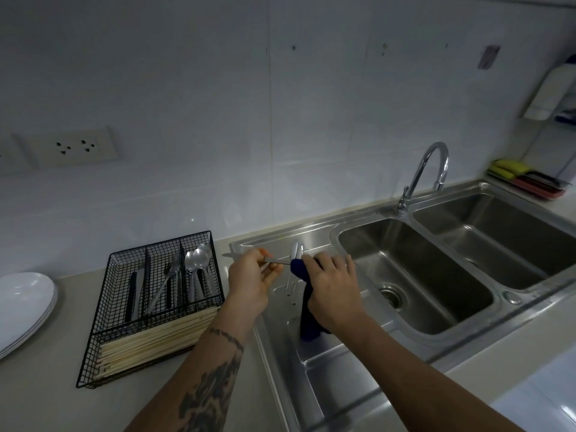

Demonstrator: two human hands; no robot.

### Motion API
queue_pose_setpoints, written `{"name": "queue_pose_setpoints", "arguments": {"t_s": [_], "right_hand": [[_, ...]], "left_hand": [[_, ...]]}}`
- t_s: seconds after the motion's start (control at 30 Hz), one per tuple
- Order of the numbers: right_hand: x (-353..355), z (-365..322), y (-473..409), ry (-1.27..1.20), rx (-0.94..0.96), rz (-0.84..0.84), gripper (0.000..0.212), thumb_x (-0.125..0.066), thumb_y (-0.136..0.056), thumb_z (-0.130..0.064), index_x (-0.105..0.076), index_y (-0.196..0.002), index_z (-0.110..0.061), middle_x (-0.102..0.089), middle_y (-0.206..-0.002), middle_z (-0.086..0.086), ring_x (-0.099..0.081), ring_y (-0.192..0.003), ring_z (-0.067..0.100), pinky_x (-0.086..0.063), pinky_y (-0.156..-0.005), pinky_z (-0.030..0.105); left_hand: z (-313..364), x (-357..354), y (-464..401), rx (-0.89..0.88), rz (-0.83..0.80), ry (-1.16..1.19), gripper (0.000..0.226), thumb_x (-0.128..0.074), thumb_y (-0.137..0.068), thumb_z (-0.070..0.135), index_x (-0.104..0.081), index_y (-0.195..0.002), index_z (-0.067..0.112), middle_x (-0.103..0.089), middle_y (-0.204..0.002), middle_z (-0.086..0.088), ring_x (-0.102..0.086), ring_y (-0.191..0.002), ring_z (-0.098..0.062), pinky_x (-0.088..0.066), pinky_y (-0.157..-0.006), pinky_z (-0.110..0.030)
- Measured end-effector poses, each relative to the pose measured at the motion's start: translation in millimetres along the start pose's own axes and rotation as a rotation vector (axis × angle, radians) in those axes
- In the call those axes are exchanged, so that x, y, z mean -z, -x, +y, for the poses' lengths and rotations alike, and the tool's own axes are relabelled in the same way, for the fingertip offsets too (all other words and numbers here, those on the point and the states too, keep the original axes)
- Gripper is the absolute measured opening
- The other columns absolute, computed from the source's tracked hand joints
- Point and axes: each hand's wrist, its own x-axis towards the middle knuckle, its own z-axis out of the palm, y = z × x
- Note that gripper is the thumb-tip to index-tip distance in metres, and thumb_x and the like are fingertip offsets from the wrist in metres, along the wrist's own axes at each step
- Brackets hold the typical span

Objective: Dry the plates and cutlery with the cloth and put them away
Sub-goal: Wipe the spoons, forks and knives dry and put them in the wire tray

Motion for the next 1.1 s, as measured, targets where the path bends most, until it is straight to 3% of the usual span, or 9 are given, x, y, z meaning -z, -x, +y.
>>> {"name": "queue_pose_setpoints", "arguments": {"t_s": [0.1, 0.27, 0.37, 0.47, 0.6, 0.73, 0.83, 0.93, 1.1], "right_hand": [[1, 9, -2, -0.072, -0.027, -0.012, 0.053, -0.067, -0.068, -0.012, -0.058, -0.12, -0.017, -0.059, -0.106, 0.002, -0.054, -0.094, 0.024, -0.043, -0.087, 0.038], [6, 7, -5, -0.162, -0.041, 0.091, 0.047, -0.065, -0.071, -0.004, -0.062, -0.117, -0.014, -0.062, -0.101, 0.004, -0.055, -0.087, 0.023, -0.046, -0.077, 0.035], [-2, -6, 0, -0.141, 0.02, 0.077, 0.068, -0.074, -0.063, -0.007, -0.055, -0.129, -0.01, -0.061, -0.118, 0.009, -0.056, -0.102, 0.027, -0.05, -0.087, 0.04], [-22, -4, 14, -0.042, 0.079, -0.013, 0.092, -0.077, -0.06, -0.011, -0.036, -0.143, -0.006, -0.046, -0.141, 0.015, -0.045, -0.127, 0.033, -0.039, -0.106, 0.05], [-31, 11, 25, 0.038, 0.024, -0.098, 0.091, -0.076, -0.069, -0.016, -0.029, -0.146, -0.01, -0.037, -0.149, 0.015, -0.035, -0.137, 0.035, -0.02, -0.114, 0.051], [-30, -21, 15, 0.027, 0.164, -0.095, 0.096, -0.081, -0.062, -0.017, -0.034, -0.145, -0.006, -0.041, -0.147, 0.017, -0.039, -0.135, 0.036, -0.03, -0.111, 0.053], [-33, -23, 5, 0.028, 0.231, -0.093, 0.094, -0.08, -0.064, -0.017, -0.034, -0.145, -0.004, -0.042, -0.146, 0.018, -0.042, -0.132, 0.037, -0.03, -0.111, 0.053], [-41, -11, -4, 0.048, 0.23, -0.135, 0.087, -0.079, -0.065, -0.019, -0.04, -0.141, -0.005, -0.047, -0.142, 0.016, -0.047, -0.127, 0.035, -0.034, -0.109, 0.052], [-54, -21, -24, 0.038, 0.26, -0.184, 0.094, -0.086, -0.046, -0.011, -0.051, -0.132, -0.005, -0.054, -0.133, 0.016, -0.055, -0.116, 0.036, -0.045, -0.099, 0.053]], "left_hand": [[-4, 5, 0, -0.021, -0.115, -0.031, 0.016, -0.053, -0.097, 0.003, -0.063, -0.083, 0.0, -0.063, -0.084, -0.012, -0.062, -0.078, -0.022, -0.06, -0.082, -0.037], [-10, 9, -5, -0.187, -0.1, -0.219, 0.01, -0.061, -0.095, 0.007, -0.068, -0.096, 0.0, -0.071, -0.086, -0.01, -0.07, -0.076, -0.017, -0.061, -0.075, -0.031], [-10, 3, -7, -0.228, -0.017, -0.267, 0.01, -0.061, -0.095, 0.008, -0.069, -0.094, 0.002, -0.074, -0.087, -0.013, -0.072, -0.077, -0.02, -0.061, -0.073, -0.03], [-10, 5, -10, -0.198, 0.071, -0.245, 0.008, -0.062, -0.094, 0.006, -0.068, -0.09, 0.003, -0.074, -0.08, -0.014, -0.072, -0.071, -0.023, -0.06, -0.069, -0.031], [-10, 27, -22, -0.119, 0.146, -0.189, 0.006, -0.062, -0.093, 0.003, -0.064, -0.093, -0.003, -0.071, -0.08, -0.019, -0.07, -0.071, -0.027, -0.059, -0.068, -0.035], [-12, 30, -24, -0.068, 0.136, -0.186, 0.006, -0.062, -0.09, 0.001, -0.065, -0.093, -0.003, -0.072, -0.08, -0.02, -0.07, -0.069, -0.027, -0.06, -0.068, -0.036], [-4, 36, -31, -0.036, 0.156, -0.151, 0.007, -0.062, -0.09, 0.001, -0.065, -0.094, -0.005, -0.07, -0.075, -0.018, -0.068, -0.06, -0.023, -0.058, -0.056, -0.03], [11, 60, -44, -0.072, 0.246, -0.104, 0.006, -0.063, -0.091, 0.003, -0.065, -0.087, -0.001, -0.069, -0.073, -0.015, -0.066, -0.056, -0.019, -0.058, -0.053, -0.027], [46, 112, -66, -0.135, 0.436, -0.092, 0.014, -0.067, -0.091, 0.016, -0.068, -0.084, 0.003, -0.069, -0.073, -0.01, -0.064, -0.059, -0.017, -0.054, -0.055, -0.029]]}}
